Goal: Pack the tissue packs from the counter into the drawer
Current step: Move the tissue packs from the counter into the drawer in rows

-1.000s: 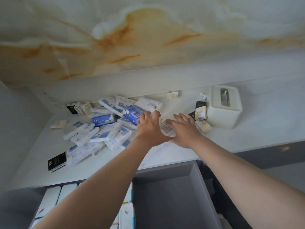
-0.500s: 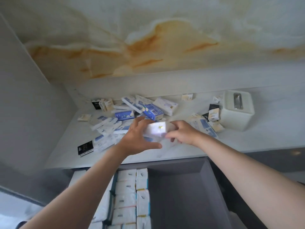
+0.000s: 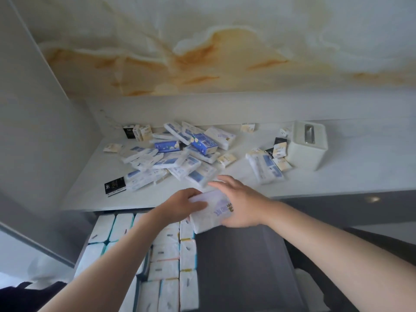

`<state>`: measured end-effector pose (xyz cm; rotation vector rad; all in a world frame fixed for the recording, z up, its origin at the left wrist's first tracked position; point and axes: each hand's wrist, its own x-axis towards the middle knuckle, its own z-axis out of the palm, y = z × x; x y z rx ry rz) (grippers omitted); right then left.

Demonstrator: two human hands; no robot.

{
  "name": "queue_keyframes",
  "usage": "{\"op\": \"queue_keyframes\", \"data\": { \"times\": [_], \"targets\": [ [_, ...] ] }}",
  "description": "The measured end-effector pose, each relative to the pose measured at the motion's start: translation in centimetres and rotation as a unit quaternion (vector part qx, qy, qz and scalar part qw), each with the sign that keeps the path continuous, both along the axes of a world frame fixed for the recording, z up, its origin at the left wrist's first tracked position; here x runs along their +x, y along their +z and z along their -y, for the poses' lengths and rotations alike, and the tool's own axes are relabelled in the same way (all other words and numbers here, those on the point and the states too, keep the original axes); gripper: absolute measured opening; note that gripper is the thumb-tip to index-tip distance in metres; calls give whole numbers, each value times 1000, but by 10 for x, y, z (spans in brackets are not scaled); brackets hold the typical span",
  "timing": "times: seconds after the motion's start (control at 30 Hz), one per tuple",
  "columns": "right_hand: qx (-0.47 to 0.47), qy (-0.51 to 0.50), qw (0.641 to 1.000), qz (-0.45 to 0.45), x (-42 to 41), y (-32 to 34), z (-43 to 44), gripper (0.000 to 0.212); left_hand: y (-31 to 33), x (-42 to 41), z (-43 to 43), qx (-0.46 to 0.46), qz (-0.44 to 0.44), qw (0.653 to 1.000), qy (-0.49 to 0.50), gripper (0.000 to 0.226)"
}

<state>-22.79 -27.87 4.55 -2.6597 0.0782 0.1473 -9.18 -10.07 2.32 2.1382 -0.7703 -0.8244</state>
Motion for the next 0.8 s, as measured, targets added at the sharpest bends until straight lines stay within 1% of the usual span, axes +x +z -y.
{"op": "queue_keyframes", "data": {
  "times": [0.07,0.13,0.17,0.2,0.23,0.27,0.3,0.33,0.37,0.4,0.43,0.47,0.53,0.57,0.6,0.63,0.7,0.73,0.8],
  "targets": [
    [20,-65,997,24,-4,-11,-12,87,-10,-7,-4,-15,-64,998,25,21],
    [11,-164,985,46,-7,-18,-23,68,-21,-15,-10,-21,-150,987,54,24],
    [1,-212,977,31,-8,-19,-26,58,-27,-19,-13,-21,-184,980,72,28],
    [16,-260,965,-8,-9,-18,-30,53,-34,-22,-16,-25,-210,973,92,32],
    [66,-310,946,-67,-8,-19,-33,54,-41,-25,-18,-28,-226,968,110,38],
    [148,-352,915,-129,-7,-21,-37,59,-46,-30,-19,-34,-238,963,122,45],
    [240,-382,874,-180,-6,-25,-40,66,-50,-35,-19,-36,-238,963,124,53],
    [311,-395,839,-208,-4,-28,-43,74,-55,-42,-18,-38,-229,965,120,55],
    [347,-399,820,-220,-2,-33,-45,80,-58,-48,-16,-33,-212,971,109,53],
    [362,-402,811,-223,0,-39,-47,85,-61,-55,-14,-28,-198,975,97,53],
    [360,-406,810,-222,0,-44,-48,86,-66,-60,-13,-17,-187,979,78,57],
    [343,-409,817,-221,1,-49,-48,85,-68,-63,-11,-9,-184,981,57,63],
    [286,-393,846,-218,-1,-61,-43,83,-76,-64,-9,3,-204,979,7,68],
    [259,-374,863,-218,-3,-68,-38,83,-78,-62,-9,17,-213,977,-20,66],
    [228,-347,883,-219,-5,-74,-33,84,-80,-61,-8,39,-205,977,-47,61],
    [183,-309,906,-223,-7,-80,-27,87,-83,-58,-8,76,-168,980,-78,54],
    [47,-212,948,-234,-11,-96,-19,91,-89,-53,-5,149,-46,981,-117,39],
    [-32,-157,958,-236,-14,-104,-15,90,-93,-51,-2,167,4,979,-119,35],
    [-165,-49,957,-233,-17,-124,-12,90,-100,-50,4,156,43,981,-108,35]
  ]
}}
